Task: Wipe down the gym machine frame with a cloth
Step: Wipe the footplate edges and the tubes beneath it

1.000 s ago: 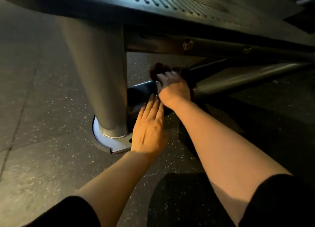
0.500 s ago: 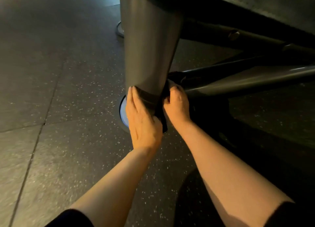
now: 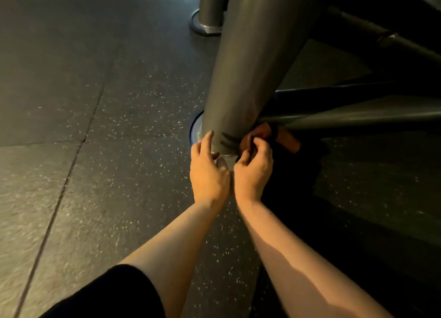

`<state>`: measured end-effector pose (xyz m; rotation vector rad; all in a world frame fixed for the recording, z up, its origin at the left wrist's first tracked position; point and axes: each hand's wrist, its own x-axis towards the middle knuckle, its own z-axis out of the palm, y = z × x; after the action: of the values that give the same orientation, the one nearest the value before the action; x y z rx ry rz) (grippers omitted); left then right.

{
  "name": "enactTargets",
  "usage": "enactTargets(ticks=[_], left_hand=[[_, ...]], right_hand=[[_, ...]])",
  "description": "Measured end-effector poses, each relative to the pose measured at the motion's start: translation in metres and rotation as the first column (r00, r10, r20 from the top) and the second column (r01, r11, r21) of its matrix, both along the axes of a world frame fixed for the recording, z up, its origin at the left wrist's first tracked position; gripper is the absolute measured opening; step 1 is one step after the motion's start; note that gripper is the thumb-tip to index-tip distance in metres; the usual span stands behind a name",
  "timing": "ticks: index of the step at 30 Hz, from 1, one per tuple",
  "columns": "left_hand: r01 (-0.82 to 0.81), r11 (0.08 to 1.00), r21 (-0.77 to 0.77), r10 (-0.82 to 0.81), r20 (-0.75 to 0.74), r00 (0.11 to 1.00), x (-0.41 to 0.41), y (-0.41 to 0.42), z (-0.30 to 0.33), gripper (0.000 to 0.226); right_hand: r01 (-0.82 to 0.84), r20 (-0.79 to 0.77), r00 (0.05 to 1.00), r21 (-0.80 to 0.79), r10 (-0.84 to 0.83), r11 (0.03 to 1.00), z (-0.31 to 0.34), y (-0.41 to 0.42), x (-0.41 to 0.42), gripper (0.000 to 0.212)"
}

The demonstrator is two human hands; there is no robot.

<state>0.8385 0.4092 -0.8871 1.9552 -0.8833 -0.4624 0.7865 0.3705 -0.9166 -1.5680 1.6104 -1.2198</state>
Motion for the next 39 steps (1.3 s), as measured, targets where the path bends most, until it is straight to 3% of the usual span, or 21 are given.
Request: enactTargets(ticks=[3,5,6,7,10,11,13,15,18,21,24,27,29,32,35,39], left_hand=[[-0.062,0.997,0.05,0.073,-0.282,0.957,0.012,0.006,-0.014,0.039],[-0.11,0.993,0.035,0.115,-0.347,0.931,0.023,0.007,-0.018,0.03],[-0.159,0.987,0.04,0.163,-0.337,0.927,0.028,0.007,-0.018,0.024],[-0.224,0.972,0.064,0.233,-0.307,0.923,0.034,0.004,-0.016,0.02],[-0.457,0.877,0.148,0.48,-0.211,0.851,0.056,-0.014,-0.016,0.023],[-0.459,0.878,0.136,0.479,-0.216,0.851,0.06,-0.02,-0.018,0.027],[-0.262,0.954,0.147,0.289,-0.21,0.934,0.057,-0.032,-0.022,0.041],[-0.06,0.968,0.243,0.099,-0.152,0.983,0.035,-0.038,-0.026,0.057],[-0.103,0.962,0.253,0.122,-0.06,0.991,-0.011,-0.029,-0.03,0.067],[-0.124,0.982,0.143,0.133,-0.05,0.99,-0.026,-0.016,-0.04,0.057],[-0.335,0.942,0.021,0.336,-0.054,0.94,0.002,-0.019,-0.037,0.051],[-0.49,0.872,0.024,0.489,-0.121,0.864,0.049,-0.03,-0.024,0.05],[-0.348,0.936,0.057,0.353,-0.14,0.925,0.076,-0.041,-0.022,0.049],[0.052,0.984,0.169,-0.032,-0.12,0.992,0.096,-0.05,-0.026,0.06],[0.192,0.957,0.218,-0.204,0.034,0.978,0.106,-0.045,-0.041,0.069],[0.277,0.935,0.22,-0.317,0.174,0.932,0.124,-0.058,-0.055,0.07]], right_hand=[[-0.27,0.27,0.944,0.301,0.19,0.915,-0.009,0.022,0.01,0.026],[-0.419,0.456,0.858,0.36,0.234,0.834,-0.003,0.021,0.016,0.026],[-0.44,0.479,0.844,0.365,0.239,0.821,0.002,0.02,0.019,0.025],[-0.428,0.463,0.853,0.356,0.241,0.831,0.008,0.018,0.021,0.027],[-0.204,0.192,0.969,0.273,0.155,0.94,0.015,0.007,0.018,0.029],[-0.121,0.095,0.99,0.217,0.102,0.969,0.015,0.004,0.014,0.028],[-0.054,-0.006,0.998,0.126,0.055,0.991,0.011,0.0,0.004,0.026],[-0.092,-0.066,0.993,0.081,0.098,0.992,0.007,-0.003,-0.008,0.025],[-0.154,-0.151,0.977,0.009,0.153,0.988,-0.004,-0.004,-0.026,0.022],[-0.232,-0.127,0.966,-0.037,0.226,0.972,-0.007,-0.006,-0.034,0.017],[-0.42,-0.268,0.896,-0.252,0.355,0.872,0.002,-0.013,-0.028,0.016],[-0.547,-0.418,0.823,-0.407,0.384,0.732,0.025,-0.024,-0.001,0.018],[-0.647,-0.596,0.726,-0.427,0.342,0.631,0.038,-0.034,0.018,0.024],[-0.802,-0.893,0.41,-0.255,0.187,0.54,0.041,-0.052,0.035,0.037],[-0.781,-0.987,0.136,-0.052,0.088,0.622,0.046,-0.051,0.035,0.053],[-0.734,-0.999,-0.045,0.04,0.01,0.679,0.049,-0.044,0.035,0.06]])
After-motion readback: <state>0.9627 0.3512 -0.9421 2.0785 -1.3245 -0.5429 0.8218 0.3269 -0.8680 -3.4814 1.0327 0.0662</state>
